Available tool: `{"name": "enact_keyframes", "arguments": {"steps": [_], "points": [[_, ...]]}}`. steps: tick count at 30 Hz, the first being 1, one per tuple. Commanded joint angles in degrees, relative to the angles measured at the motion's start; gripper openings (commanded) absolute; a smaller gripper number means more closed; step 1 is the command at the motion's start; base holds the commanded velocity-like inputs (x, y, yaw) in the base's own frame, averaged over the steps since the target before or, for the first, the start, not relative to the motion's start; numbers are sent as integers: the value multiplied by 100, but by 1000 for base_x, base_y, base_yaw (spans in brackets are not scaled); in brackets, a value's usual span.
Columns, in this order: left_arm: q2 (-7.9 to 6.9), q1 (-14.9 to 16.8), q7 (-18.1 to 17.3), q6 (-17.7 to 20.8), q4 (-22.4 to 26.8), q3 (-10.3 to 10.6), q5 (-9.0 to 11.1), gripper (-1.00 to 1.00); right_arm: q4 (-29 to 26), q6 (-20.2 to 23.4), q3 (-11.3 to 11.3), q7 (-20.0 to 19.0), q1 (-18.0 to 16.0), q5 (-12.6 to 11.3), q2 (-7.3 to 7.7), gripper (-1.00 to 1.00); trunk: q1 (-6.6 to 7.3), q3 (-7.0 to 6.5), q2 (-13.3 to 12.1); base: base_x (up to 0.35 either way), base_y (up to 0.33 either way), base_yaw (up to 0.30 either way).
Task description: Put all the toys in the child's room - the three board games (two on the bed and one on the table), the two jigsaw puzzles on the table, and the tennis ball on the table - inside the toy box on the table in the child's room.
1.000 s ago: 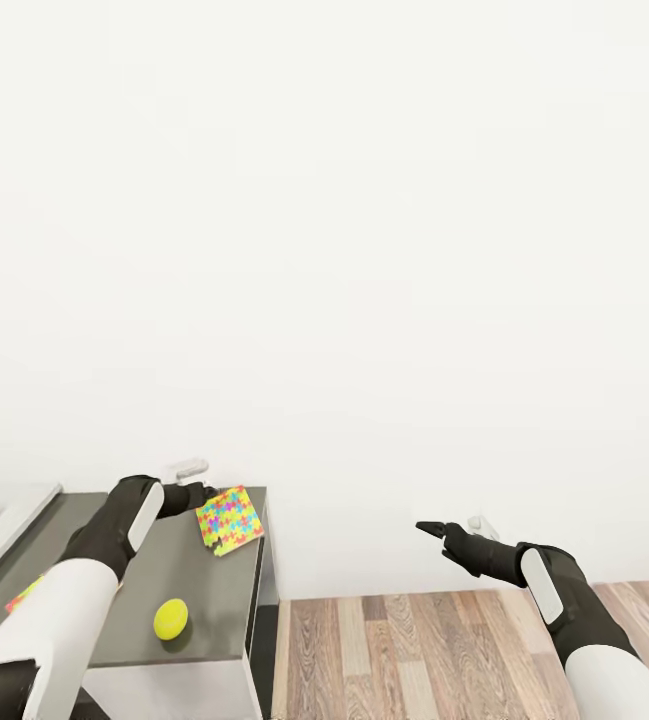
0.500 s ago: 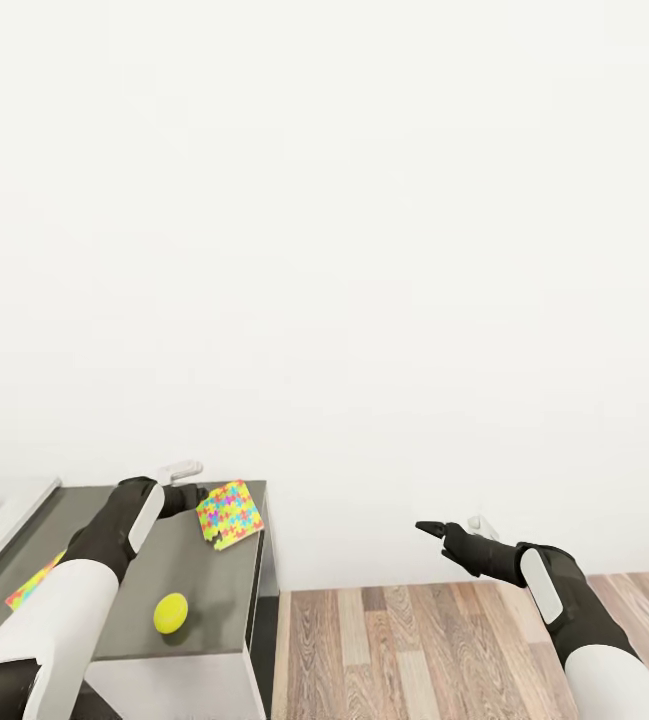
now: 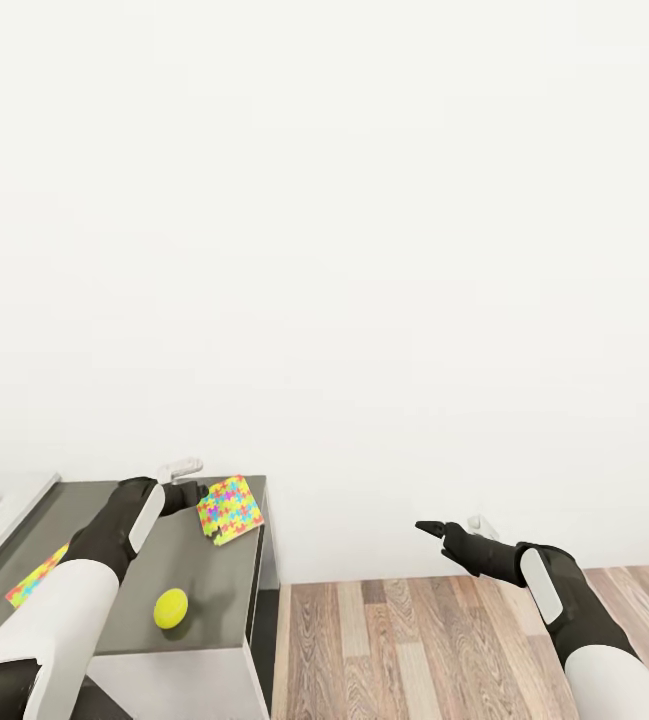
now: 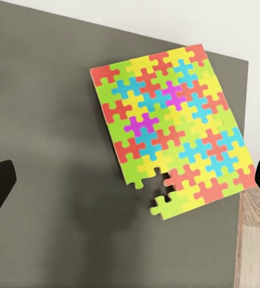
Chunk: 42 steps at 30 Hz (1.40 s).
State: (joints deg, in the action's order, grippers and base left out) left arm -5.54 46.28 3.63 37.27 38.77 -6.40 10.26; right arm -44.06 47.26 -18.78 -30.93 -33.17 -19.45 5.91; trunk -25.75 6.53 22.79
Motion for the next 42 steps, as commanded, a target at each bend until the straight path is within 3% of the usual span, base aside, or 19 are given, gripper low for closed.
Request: {"name": "enact_keyframes", "arguments": {"steps": [1, 26, 42], "points": [[0, 4, 35, 28, 8, -2, 61, 100, -3, 37, -18, -16, -8, 2, -2, 100, -4, 15, 13, 0, 0, 0], [1, 4, 6, 29, 8, -1, 72, 100, -6, 34, -21, -105, -5, 2, -2, 100, -4, 18, 13, 6, 0, 0], [0, 4, 7, 26, 8, -1, 72, 100, -6, 29, -15, -106, -5, 2, -11, 100, -4, 18, 13, 233, 0, 0]]}}
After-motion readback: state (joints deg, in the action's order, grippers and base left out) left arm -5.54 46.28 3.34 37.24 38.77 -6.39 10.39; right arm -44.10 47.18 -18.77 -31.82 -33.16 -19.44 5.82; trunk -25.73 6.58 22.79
